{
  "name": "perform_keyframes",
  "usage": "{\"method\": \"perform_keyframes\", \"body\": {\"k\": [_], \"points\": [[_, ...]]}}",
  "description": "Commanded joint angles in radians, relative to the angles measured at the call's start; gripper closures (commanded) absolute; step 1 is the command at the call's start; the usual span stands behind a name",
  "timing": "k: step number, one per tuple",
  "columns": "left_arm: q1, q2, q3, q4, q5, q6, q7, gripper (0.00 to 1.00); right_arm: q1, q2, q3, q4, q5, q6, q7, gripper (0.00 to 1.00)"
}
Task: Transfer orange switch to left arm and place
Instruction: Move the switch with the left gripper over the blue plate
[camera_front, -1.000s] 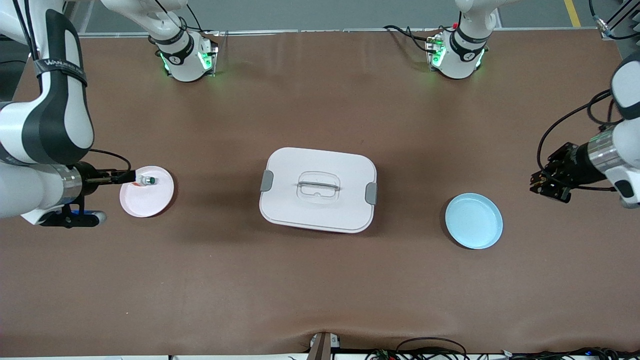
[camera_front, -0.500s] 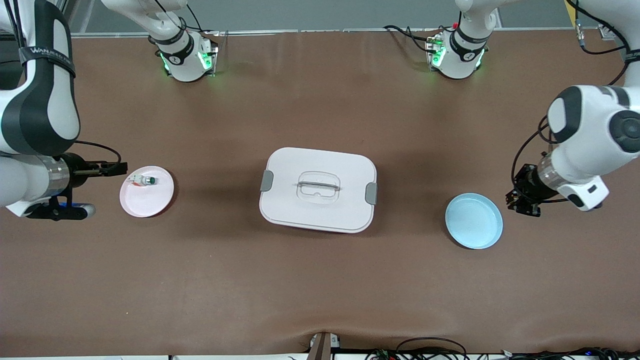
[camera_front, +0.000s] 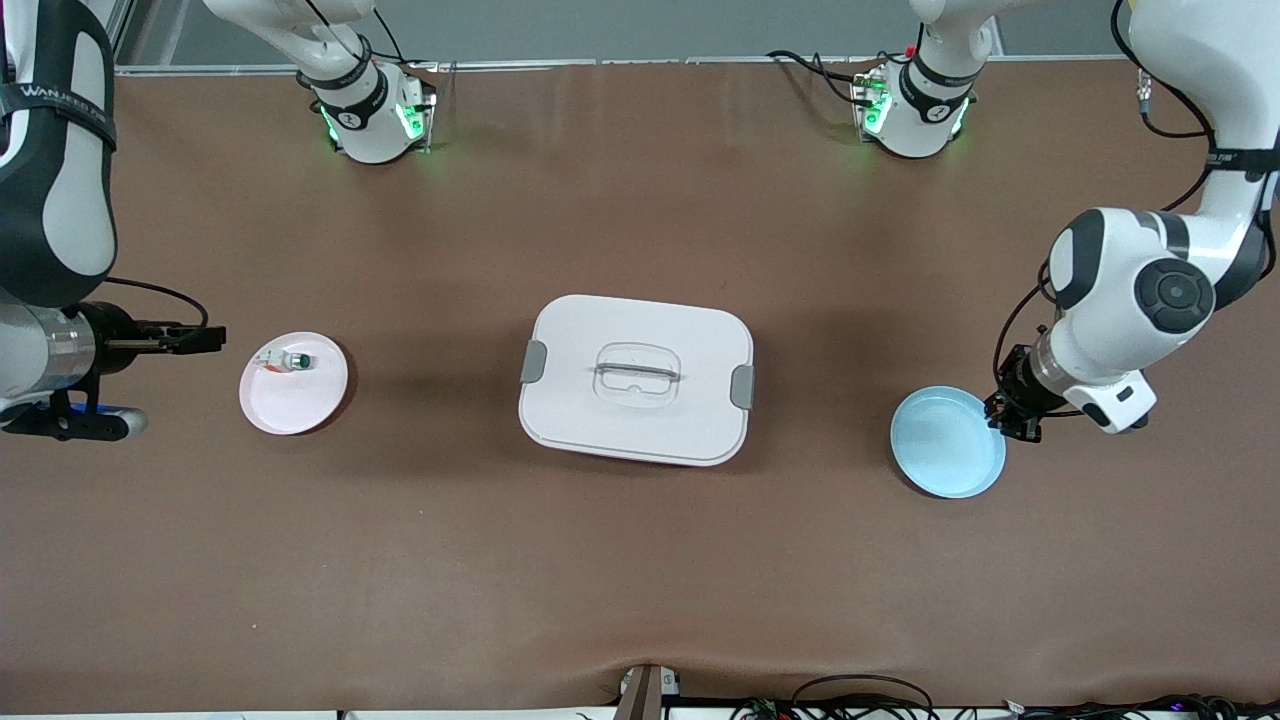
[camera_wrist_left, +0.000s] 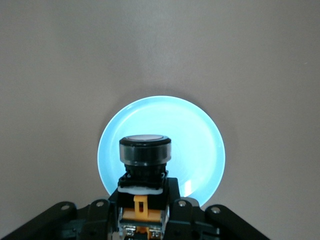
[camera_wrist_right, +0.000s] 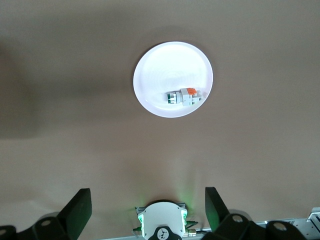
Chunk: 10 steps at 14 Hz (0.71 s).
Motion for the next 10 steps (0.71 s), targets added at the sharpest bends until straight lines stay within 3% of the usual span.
{"method": "perform_keyframes", "body": {"k": [1,10], "points": [[-0.022,0.061,-0.003,0.006,0.030,0.064,-0.036,1.00,-0.025,-0.033,0.010,0.006,-0.008,-0.041,0.018,0.00],[-0.036,0.183,-0.003,0.027,0.193,0.115,-0.188,1.00,-0.025,-0.105,0.023,-0.008,0.026,0.034,0.009,0.00]]}}
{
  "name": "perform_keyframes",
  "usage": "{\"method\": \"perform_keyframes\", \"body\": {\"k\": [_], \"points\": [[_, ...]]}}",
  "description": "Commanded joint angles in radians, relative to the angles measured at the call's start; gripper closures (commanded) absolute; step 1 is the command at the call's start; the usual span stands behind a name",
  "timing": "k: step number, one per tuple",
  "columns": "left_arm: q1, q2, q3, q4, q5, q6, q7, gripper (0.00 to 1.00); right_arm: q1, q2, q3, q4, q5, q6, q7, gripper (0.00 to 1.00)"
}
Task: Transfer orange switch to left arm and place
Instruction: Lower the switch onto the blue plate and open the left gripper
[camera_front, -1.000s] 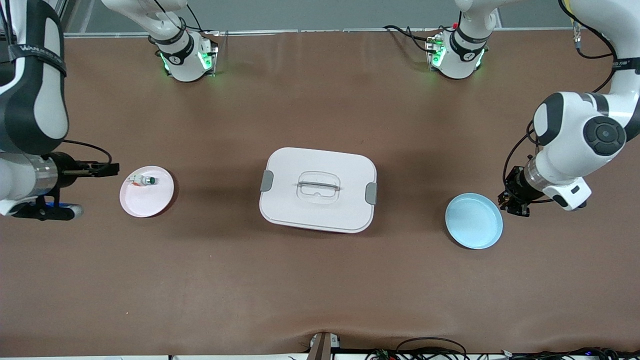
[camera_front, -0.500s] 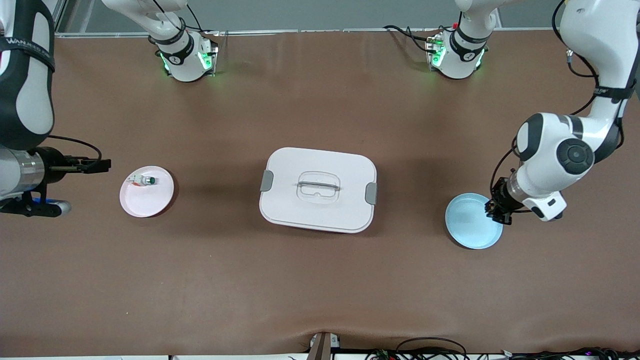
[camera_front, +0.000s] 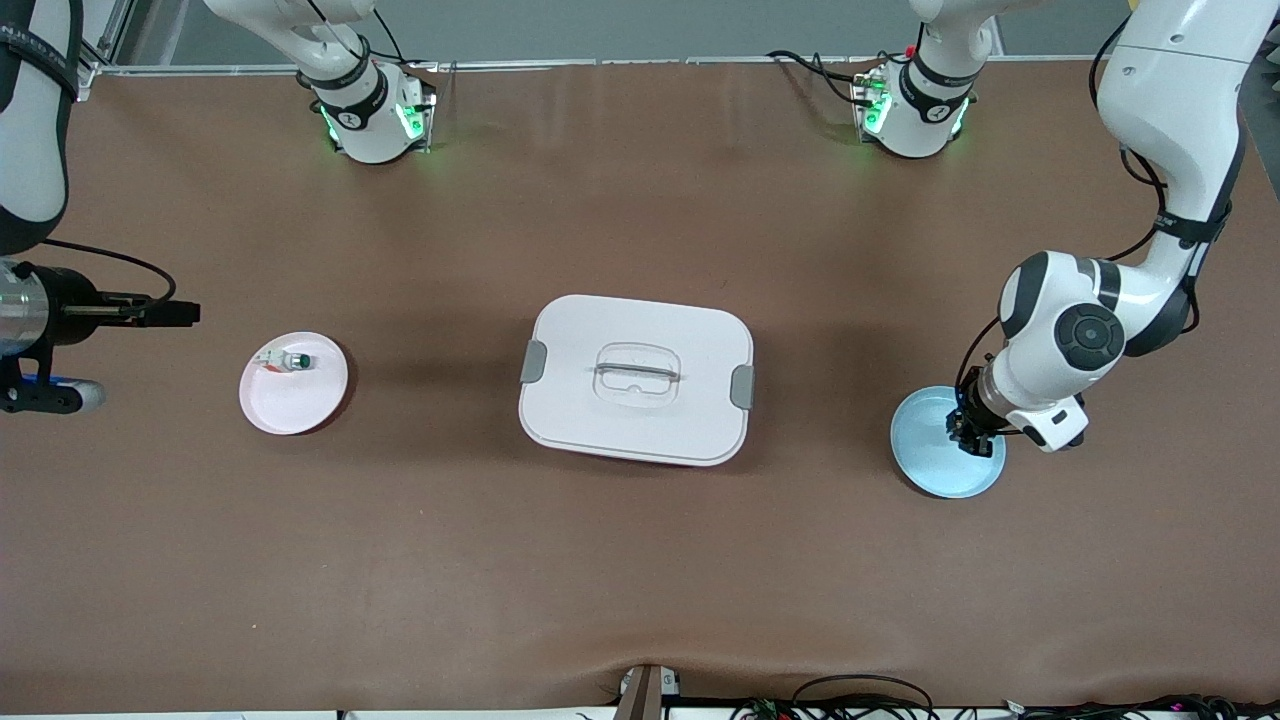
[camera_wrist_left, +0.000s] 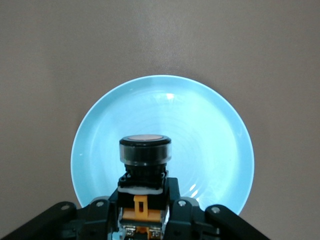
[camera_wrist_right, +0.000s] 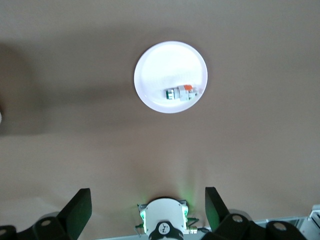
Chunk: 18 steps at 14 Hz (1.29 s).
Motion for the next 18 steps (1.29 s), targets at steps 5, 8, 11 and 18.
{"method": "perform_keyframes", "body": {"k": [5,8,11,18], "points": [[-0.006,0.070,0.001,0.032,0.087,0.044,-0.084,1.00,-0.004,-0.062,0.005,-0.030,0.058,0.054,0.026,0.00],[-0.006,0.090,0.002,0.034,0.097,0.076,-0.084,1.00,-0.006,-0.062,0.010,-0.027,0.067,0.042,0.076,0.00],[-0.006,0.104,0.007,0.032,0.106,0.088,-0.084,1.00,0.002,-0.079,0.010,-0.028,0.056,0.031,0.074,0.00],[-0.003,0.122,0.008,0.038,0.155,0.088,-0.082,1.00,0.005,-0.084,-0.003,-0.039,0.045,0.020,0.111,0.00]]}}
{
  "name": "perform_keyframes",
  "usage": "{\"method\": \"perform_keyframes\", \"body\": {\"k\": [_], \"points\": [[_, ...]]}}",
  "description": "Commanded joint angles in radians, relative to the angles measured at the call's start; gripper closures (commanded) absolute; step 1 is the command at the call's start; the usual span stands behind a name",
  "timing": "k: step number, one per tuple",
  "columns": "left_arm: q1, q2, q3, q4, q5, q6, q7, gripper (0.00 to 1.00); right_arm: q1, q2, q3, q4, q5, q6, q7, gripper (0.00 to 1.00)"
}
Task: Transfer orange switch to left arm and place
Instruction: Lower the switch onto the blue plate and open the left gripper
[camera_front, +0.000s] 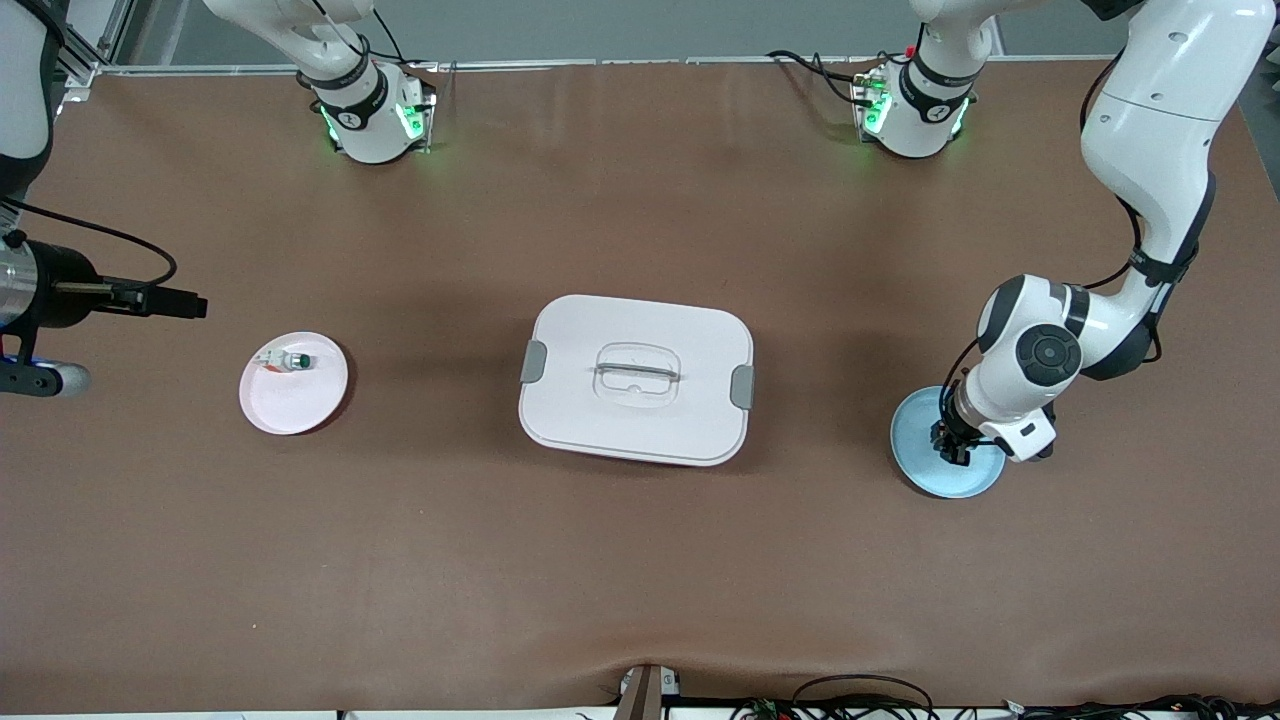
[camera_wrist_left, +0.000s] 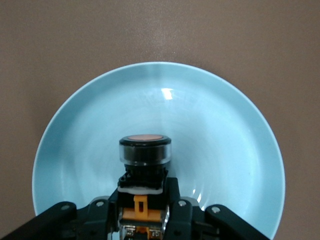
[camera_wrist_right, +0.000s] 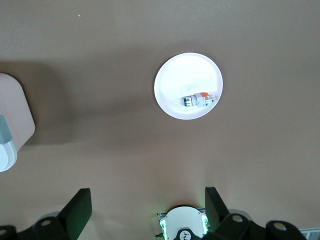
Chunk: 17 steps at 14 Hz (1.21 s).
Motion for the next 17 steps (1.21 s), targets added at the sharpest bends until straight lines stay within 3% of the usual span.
{"method": "perform_keyframes", "body": {"k": [1,2,3,4,5,10,13,17], "points": [[0.001,0.013,0.002,0.024,0.033,0.008,-0.025,0.98,-0.024,-0.030,-0.002,-0.030,-0.005,-0.003,0.017,0.00],[0.001,0.011,0.002,0.026,0.033,0.008,-0.024,0.87,-0.010,-0.036,0.002,-0.034,-0.022,-0.001,0.020,0.00],[0.001,0.011,0.001,0.026,0.033,0.008,-0.024,0.62,0.026,-0.038,0.009,-0.034,-0.092,-0.003,0.024,0.00],[0.002,0.011,0.001,0.026,0.033,0.008,-0.012,0.08,0.061,-0.038,0.004,-0.033,-0.126,-0.001,0.035,0.00],[0.001,0.010,0.001,0.026,0.033,0.008,-0.010,0.00,0.059,-0.038,0.003,-0.033,-0.117,-0.001,0.037,0.00],[0.004,-0.016,-0.006,0.067,0.027,-0.028,-0.019,0.00,0.033,-0.043,-0.007,-0.030,-0.042,0.008,0.057,0.00],[0.007,-0.033,-0.016,0.102,0.023,-0.155,0.014,0.00,-0.028,-0.053,-0.001,-0.031,0.057,0.026,0.199,0.00],[0.016,-0.076,-0.033,0.102,0.003,-0.226,0.223,0.00,-0.042,-0.062,-0.002,-0.042,0.041,0.045,0.040,0.00]]}}
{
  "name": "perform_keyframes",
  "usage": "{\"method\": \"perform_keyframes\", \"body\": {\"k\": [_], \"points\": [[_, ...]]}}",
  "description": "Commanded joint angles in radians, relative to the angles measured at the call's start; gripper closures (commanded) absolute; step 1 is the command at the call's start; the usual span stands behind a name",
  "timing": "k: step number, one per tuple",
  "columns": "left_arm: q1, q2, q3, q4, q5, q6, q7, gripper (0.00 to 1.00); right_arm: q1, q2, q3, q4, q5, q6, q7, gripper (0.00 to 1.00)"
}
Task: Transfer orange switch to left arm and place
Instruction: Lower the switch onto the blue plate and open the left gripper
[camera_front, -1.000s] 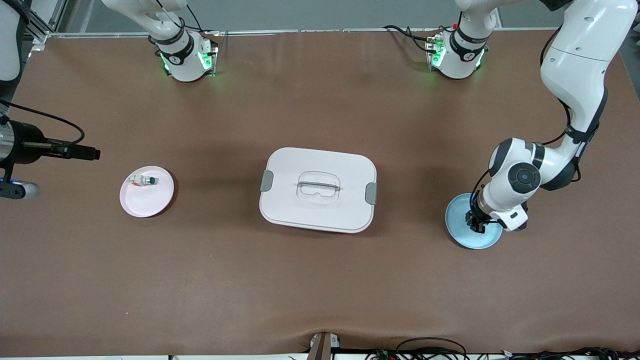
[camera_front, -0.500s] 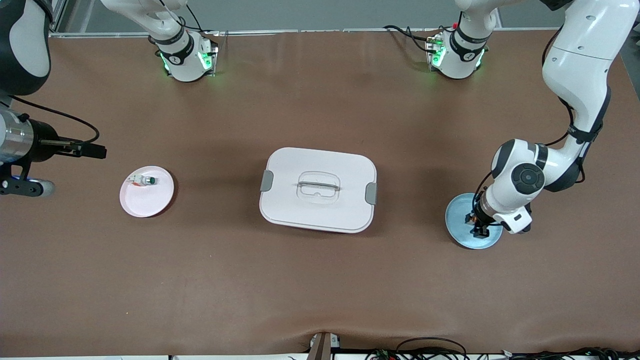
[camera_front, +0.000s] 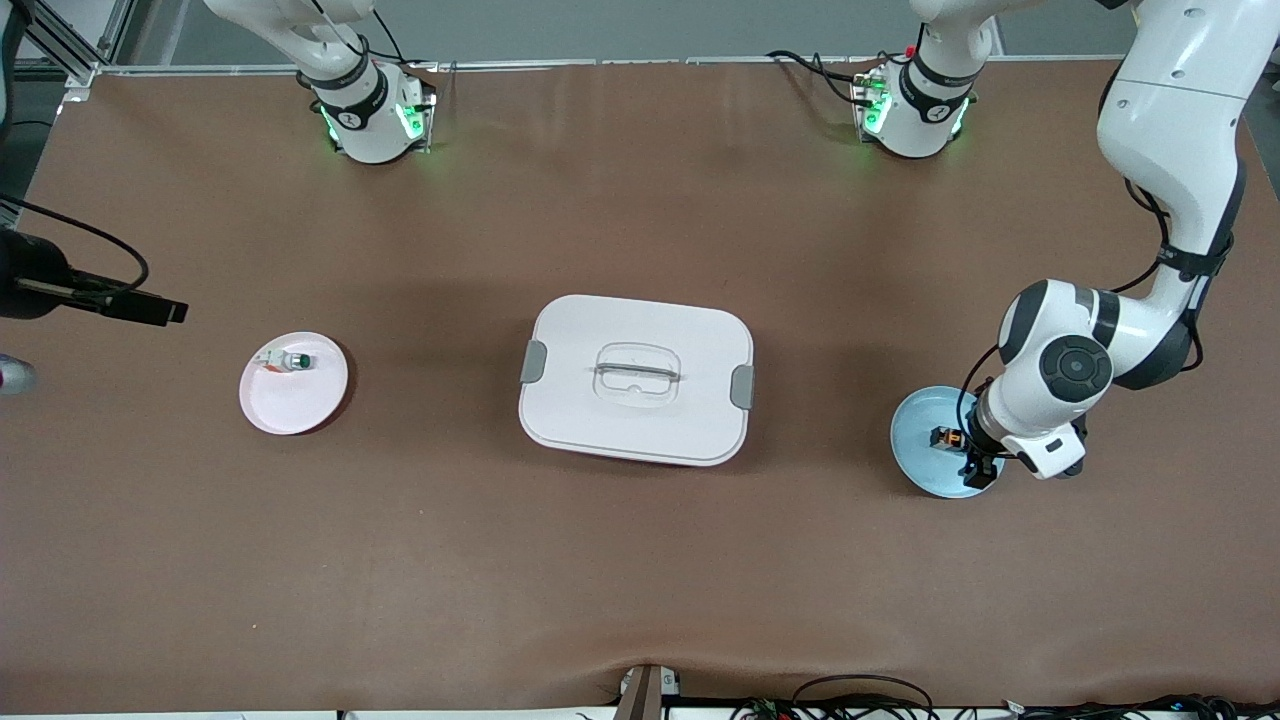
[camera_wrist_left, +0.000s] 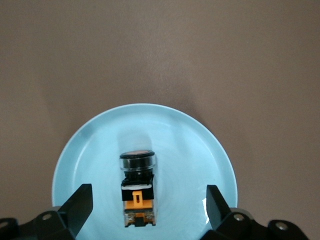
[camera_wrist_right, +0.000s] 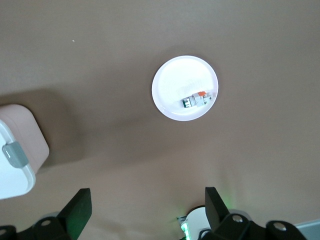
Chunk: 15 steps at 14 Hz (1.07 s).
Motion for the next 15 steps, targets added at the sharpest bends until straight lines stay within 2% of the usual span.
{"method": "perform_keyframes", "body": {"k": [1,4,8,15], "points": [[0.001,-0.034,-0.013,-0.011,-0.003,-0.038,0.132,0.00,-0.016,-0.037,0.010,-0.043,0.006,0.025,-0.063,0.00],[0.001,-0.059,-0.013,-0.013,-0.023,-0.044,0.282,0.00,-0.016,-0.048,0.010,-0.054,0.005,0.035,-0.101,0.00],[0.005,-0.092,-0.013,-0.019,-0.101,-0.050,0.657,0.00,-0.010,-0.141,0.013,-0.193,-0.032,0.138,-0.138,0.00],[0.012,-0.104,-0.013,-0.022,-0.190,-0.049,1.265,0.00,-0.007,-0.161,0.016,-0.196,-0.049,0.138,-0.145,0.00]]}}
